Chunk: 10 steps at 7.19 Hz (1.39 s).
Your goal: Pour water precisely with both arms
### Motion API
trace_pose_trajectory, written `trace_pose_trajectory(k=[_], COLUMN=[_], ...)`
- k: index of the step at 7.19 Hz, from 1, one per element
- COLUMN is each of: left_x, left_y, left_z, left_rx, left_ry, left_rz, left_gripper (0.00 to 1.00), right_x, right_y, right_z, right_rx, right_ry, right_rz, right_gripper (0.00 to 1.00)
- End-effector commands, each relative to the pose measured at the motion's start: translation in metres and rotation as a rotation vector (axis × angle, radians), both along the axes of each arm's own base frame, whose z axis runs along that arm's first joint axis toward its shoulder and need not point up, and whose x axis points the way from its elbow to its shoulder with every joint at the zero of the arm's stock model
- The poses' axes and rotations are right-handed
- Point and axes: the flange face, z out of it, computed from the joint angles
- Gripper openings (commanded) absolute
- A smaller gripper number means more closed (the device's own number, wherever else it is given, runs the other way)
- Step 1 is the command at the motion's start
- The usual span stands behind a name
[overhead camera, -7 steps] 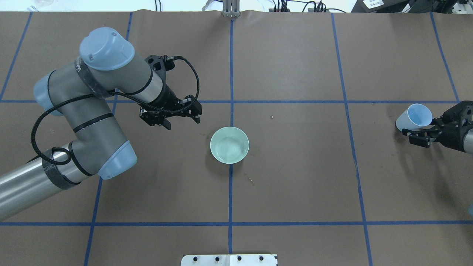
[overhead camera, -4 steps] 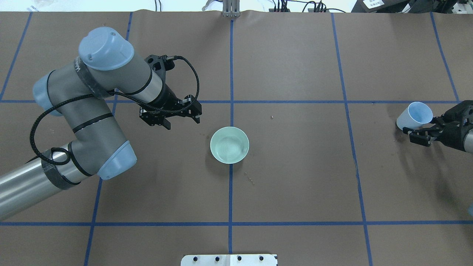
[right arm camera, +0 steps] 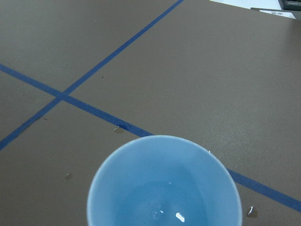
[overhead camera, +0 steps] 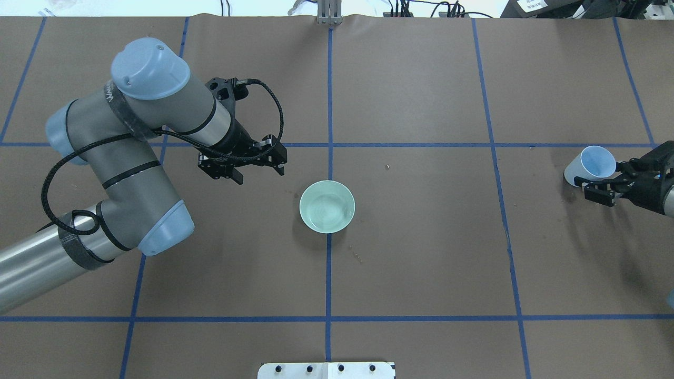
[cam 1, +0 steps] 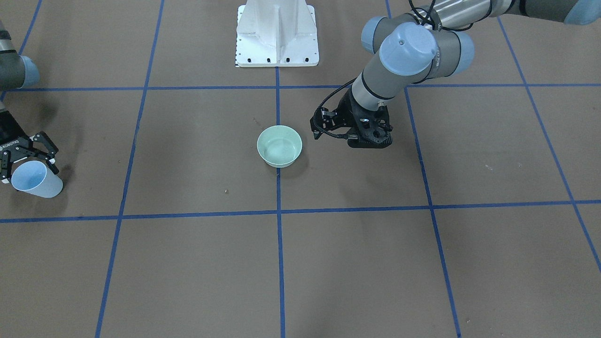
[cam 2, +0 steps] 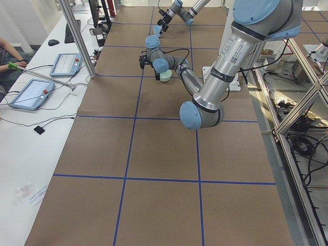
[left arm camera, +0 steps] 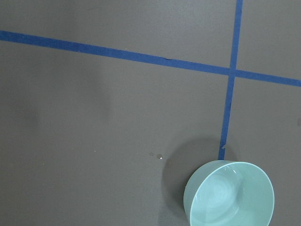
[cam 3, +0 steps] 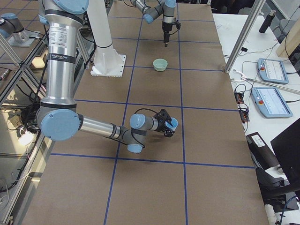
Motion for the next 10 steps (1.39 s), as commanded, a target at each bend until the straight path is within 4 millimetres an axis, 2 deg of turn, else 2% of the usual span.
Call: trace_pose_trajectory(k=[1, 6, 7, 8, 10], left_x=[0.000, 0.000, 0.000, 0.000, -0.004], left_y=[0.000, 0.000, 0.000, 0.000, 0.003], left_z=[0.000, 0.001, 0.001, 0.001, -0.006], left_rx=[0.000, -0.001, -0.001, -0.001, 0.009], left_ry=[0.000, -0.002, -0.002, -0.002, 0.010], left_rz=[-0.001, -0.001, -0.001, -0.001, -0.001], left_gripper=[0.92, 0.92, 0.92, 0.92, 0.92], right_x=[-0.002, -0.003, -0.002, -0.002, -0.010], right_y=[-0.002, -0.004, -0.004, -0.004, -0.011], right_z=[-0.006, -0.009, -0.009, -0.009, -0.026], right_rx=[0.013, 0.056, 0.055, 0.055, 0.080], right_ry=[-0.008, -0.012, -0.011, -0.011, -0.035], right_rz=[0.003, 0.010, 0.010, 0.010, 0.008], right_gripper=[0.92, 0.88, 0.69, 0.38, 0.11])
